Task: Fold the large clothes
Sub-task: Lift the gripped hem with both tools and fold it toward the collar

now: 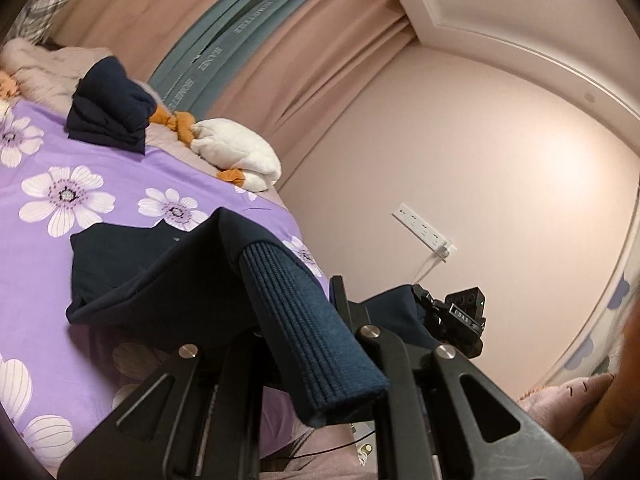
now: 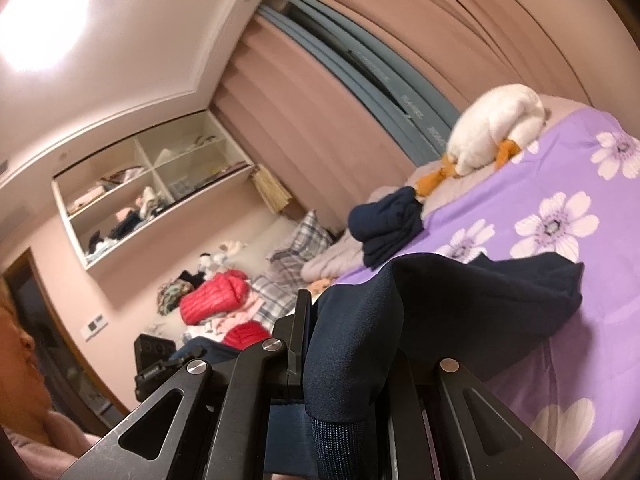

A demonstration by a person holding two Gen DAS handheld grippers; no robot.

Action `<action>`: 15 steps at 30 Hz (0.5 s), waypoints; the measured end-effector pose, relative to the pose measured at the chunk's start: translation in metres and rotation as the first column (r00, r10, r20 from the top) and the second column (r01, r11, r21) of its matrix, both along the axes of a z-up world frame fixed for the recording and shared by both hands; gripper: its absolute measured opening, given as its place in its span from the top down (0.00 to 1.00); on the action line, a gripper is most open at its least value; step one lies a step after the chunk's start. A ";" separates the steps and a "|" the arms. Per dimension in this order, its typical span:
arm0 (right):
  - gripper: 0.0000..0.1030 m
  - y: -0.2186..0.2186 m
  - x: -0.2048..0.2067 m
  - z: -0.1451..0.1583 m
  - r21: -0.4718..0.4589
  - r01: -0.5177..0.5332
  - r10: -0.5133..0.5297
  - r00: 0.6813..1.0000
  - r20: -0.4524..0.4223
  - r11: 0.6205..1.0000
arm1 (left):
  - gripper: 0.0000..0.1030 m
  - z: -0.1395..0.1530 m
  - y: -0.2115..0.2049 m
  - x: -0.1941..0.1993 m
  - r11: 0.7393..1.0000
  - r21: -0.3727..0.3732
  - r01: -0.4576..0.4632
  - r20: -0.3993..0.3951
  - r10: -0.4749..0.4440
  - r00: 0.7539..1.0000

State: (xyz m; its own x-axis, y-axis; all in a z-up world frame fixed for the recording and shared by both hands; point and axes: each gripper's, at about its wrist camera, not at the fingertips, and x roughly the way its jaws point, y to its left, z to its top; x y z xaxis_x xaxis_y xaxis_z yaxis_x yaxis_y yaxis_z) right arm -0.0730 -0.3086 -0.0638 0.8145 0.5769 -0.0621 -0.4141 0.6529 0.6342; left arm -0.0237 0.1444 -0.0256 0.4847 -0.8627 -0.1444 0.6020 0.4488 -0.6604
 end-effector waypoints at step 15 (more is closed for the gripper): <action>0.87 -0.019 0.053 -0.010 0.076 0.056 -0.042 0.984 -0.173 0.996 | 0.88 -0.005 -0.008 0.044 0.979 0.136 -0.149 -0.067 0.159 0.985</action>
State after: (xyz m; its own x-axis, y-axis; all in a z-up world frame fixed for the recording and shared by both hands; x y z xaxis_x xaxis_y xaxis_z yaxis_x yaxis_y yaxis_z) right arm -0.0197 -0.3278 -0.0737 0.8231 0.5454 -0.1583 -0.2638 0.6139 0.7440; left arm 0.0202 0.1362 -0.0309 0.5931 -0.7501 -0.2927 0.4686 0.6172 -0.6321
